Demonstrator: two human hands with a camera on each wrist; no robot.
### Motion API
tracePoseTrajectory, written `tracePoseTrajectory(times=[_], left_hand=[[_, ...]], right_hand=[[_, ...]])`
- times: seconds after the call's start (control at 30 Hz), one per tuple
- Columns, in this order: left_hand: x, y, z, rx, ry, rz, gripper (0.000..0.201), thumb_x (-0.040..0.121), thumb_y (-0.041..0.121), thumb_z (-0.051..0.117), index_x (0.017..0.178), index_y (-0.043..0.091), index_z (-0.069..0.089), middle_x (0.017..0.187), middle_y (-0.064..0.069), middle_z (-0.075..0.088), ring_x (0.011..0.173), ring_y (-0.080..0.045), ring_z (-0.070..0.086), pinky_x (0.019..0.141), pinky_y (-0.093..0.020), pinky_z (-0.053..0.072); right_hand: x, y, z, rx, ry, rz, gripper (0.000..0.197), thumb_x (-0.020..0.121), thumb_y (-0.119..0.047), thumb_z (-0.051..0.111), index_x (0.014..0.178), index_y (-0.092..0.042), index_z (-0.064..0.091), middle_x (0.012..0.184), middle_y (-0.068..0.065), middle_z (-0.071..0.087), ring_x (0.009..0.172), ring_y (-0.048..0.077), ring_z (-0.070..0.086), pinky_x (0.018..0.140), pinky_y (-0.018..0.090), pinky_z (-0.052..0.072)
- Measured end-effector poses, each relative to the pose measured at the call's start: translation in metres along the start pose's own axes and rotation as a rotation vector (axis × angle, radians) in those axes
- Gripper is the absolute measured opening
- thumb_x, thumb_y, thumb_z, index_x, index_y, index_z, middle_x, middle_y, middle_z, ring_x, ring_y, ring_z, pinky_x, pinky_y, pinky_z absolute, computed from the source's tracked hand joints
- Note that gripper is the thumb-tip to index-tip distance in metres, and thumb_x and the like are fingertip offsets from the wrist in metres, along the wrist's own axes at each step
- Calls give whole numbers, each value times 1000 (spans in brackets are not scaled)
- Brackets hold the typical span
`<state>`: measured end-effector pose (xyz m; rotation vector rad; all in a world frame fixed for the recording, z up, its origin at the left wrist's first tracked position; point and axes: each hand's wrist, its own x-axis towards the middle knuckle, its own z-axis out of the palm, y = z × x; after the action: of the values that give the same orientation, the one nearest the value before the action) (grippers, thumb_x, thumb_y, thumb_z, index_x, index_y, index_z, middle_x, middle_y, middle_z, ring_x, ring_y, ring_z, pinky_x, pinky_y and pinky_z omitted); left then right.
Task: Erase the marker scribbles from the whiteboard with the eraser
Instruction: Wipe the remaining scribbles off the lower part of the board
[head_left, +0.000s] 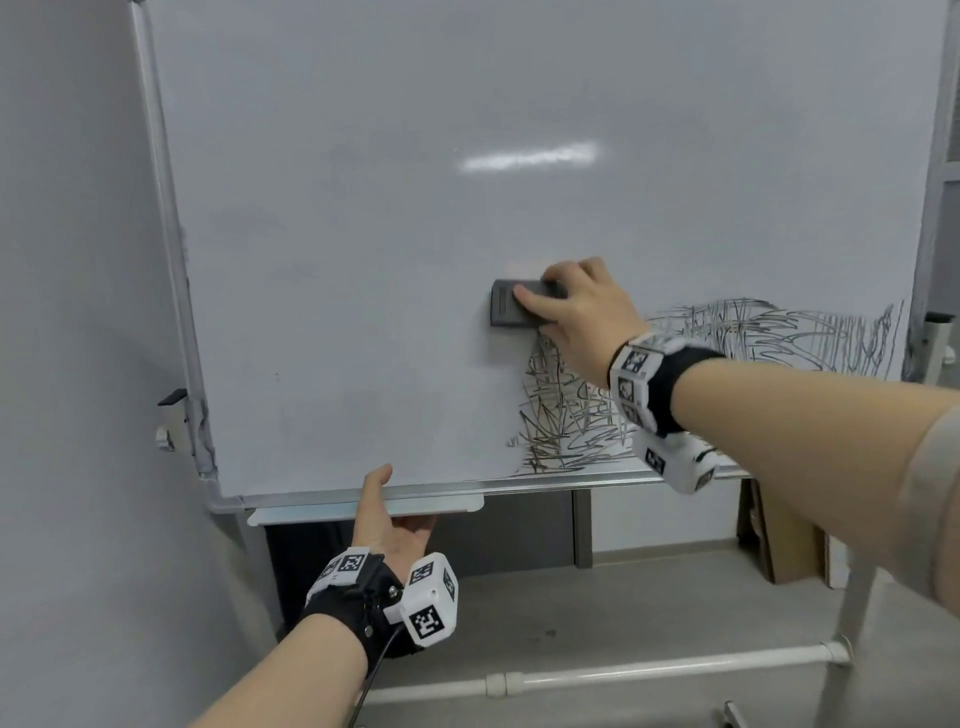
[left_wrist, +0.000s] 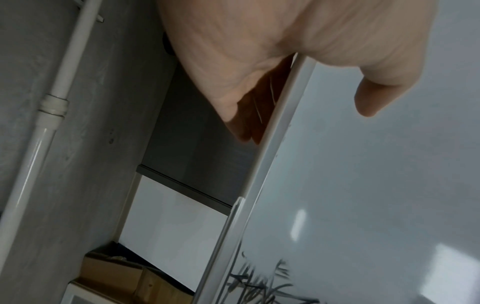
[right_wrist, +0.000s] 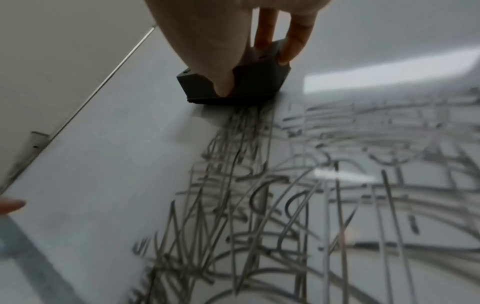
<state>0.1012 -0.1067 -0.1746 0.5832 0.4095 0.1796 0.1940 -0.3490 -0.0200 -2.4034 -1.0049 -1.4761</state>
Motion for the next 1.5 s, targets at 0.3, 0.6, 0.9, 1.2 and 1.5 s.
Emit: tracePoseTrajectory(times=[0.3,0.6,0.9,1.2,1.5], left_hand=[[10,-1,-2,-16,-9,29,34,79,30,77,103,9,63,107,-12,67,101,-29,64,103,-39,50],[8,-3,2,16,26,40,35,79,32,77,104,11,63,106,-12,68,99,-28,65,99,-38,53],[-1,-7,2,22,34,64,24,84,29,73,95,11,61,86,-9,69,83,-24,67,89,-35,55],[18,-7,0,29,23,117,48,79,39,81,116,14,64,110,-9,72,99,-26,69,91,-40,57],[22,-8,-1,8,59,132,74,65,57,87,123,18,63,114,-11,72,99,-33,72,83,-46,61]], right_hand=[[-95,-28,56,59,-124,-121,45,81,-13,73,122,-27,62,116,13,58,101,34,47,71,47,53],[-120,-31,67,63,-226,-217,54,76,-3,65,124,-26,59,111,14,56,95,35,48,65,47,53],[-5,6,13,69,190,128,43,85,-13,60,127,-21,63,117,19,55,101,43,46,71,47,51],[-127,-16,61,112,-14,-24,34,87,-15,66,120,-23,68,117,13,59,101,36,47,76,45,50],[-126,1,53,55,-72,-118,53,76,1,69,123,-22,65,115,16,60,96,36,50,71,46,52]])
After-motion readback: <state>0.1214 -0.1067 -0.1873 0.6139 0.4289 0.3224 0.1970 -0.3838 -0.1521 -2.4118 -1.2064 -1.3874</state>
